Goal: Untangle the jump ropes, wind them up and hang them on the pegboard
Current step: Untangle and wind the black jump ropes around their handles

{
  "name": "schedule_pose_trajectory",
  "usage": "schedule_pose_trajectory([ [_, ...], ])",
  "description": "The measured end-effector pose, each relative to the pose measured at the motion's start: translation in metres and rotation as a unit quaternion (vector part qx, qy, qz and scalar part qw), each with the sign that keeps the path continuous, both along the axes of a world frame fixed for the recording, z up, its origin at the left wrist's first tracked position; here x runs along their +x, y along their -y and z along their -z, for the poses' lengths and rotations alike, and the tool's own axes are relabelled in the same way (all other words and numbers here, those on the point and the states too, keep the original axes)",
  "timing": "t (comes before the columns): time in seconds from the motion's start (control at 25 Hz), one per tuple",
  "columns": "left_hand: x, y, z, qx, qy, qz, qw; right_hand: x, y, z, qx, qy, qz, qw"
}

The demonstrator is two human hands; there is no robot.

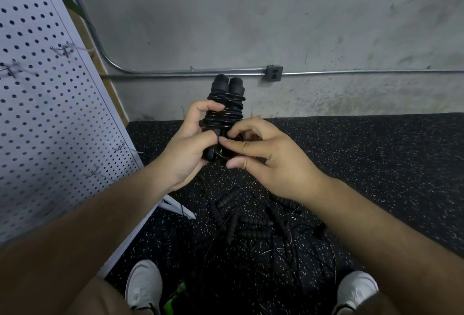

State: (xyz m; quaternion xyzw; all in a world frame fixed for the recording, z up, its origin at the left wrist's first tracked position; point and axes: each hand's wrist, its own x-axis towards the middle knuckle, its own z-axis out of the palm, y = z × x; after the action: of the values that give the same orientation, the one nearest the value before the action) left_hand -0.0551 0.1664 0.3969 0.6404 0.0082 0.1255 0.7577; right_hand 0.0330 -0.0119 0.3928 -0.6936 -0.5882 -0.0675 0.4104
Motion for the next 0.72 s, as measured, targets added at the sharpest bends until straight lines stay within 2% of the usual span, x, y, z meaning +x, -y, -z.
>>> schedule_pose_trajectory([
  [0.08, 0.001, -0.001, 0.001, 0.001, 0.002, 0.014, 1.0, -0.004, 0.001, 0.004, 0.014, -0.054, 0.015, 0.998],
  [0.28, 0.001, 0.001, 0.004, -0.013, 0.005, 0.056, 0.998, -0.012, 0.004, 0.005, 0.033, -0.091, 0.031, 0.995],
  [0.44, 0.003, -0.002, 0.003, -0.048, -0.013, 0.075, 0.996, -0.006, 0.015, -0.008, 0.06, -0.181, 0.059, 0.98],
  [0.56, 0.003, -0.003, 0.002, -0.061, -0.015, 0.089, 0.994, 0.003, 0.027, -0.016, 0.037, -0.168, 0.101, 0.98],
  [0.72, 0.003, -0.001, -0.003, -0.086, -0.001, 0.11, 0.99, 0.002, 0.03, -0.016, -0.034, -0.071, 0.141, 0.987],
])
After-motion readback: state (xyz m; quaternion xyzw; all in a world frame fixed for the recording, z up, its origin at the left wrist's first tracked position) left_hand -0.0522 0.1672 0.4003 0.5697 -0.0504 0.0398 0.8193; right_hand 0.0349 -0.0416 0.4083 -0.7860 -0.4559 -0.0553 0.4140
